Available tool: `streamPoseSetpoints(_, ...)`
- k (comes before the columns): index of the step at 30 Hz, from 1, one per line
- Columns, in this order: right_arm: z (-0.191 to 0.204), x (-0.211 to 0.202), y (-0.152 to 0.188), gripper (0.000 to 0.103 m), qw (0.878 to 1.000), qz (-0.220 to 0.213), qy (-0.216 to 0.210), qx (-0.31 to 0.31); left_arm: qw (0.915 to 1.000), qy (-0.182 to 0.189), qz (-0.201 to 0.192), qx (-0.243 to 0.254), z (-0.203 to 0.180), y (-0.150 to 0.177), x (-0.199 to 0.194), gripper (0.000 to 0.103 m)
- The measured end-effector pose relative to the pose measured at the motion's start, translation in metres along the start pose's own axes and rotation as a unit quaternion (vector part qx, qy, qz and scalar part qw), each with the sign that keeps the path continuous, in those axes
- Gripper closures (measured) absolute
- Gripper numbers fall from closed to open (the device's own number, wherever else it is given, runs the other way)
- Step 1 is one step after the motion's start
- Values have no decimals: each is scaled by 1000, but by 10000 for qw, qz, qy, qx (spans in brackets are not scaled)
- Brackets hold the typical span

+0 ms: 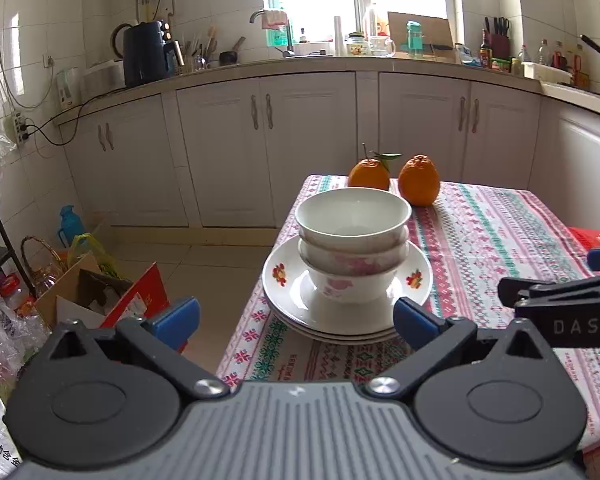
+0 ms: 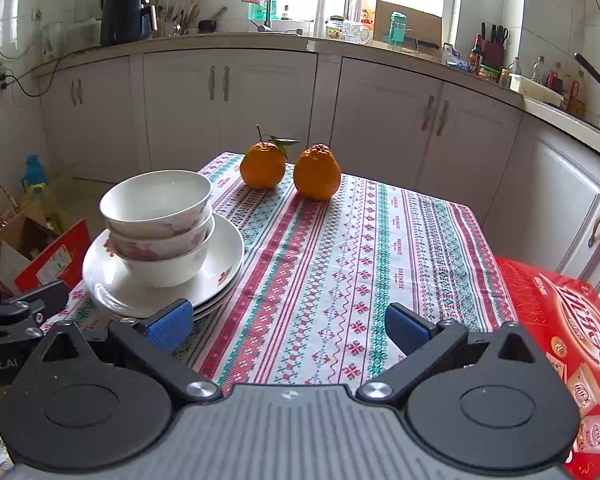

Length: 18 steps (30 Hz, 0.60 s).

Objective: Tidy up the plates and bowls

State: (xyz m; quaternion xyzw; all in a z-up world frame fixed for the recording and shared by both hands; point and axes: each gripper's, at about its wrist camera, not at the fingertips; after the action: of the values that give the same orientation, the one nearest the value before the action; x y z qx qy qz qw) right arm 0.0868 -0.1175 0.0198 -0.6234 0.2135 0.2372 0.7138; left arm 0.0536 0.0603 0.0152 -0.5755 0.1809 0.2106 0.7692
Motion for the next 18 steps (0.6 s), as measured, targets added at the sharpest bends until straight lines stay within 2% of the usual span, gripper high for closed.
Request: streamPoseSetpoints(18,4,-18,4,0,9996,-268,60,-61,9998,-124,-82,-119,-2,-2,-13,1)
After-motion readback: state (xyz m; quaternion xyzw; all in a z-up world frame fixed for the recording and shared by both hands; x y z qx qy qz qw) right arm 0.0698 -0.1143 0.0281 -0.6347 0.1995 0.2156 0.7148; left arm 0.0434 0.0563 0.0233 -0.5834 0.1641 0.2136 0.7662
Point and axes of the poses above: each gripper's, at about its wrist camera, not at the fingertips, and x roughly the way its jaws point, z to its left, y to its underside, and after that the axes turned 14 degrees about x, right-handed
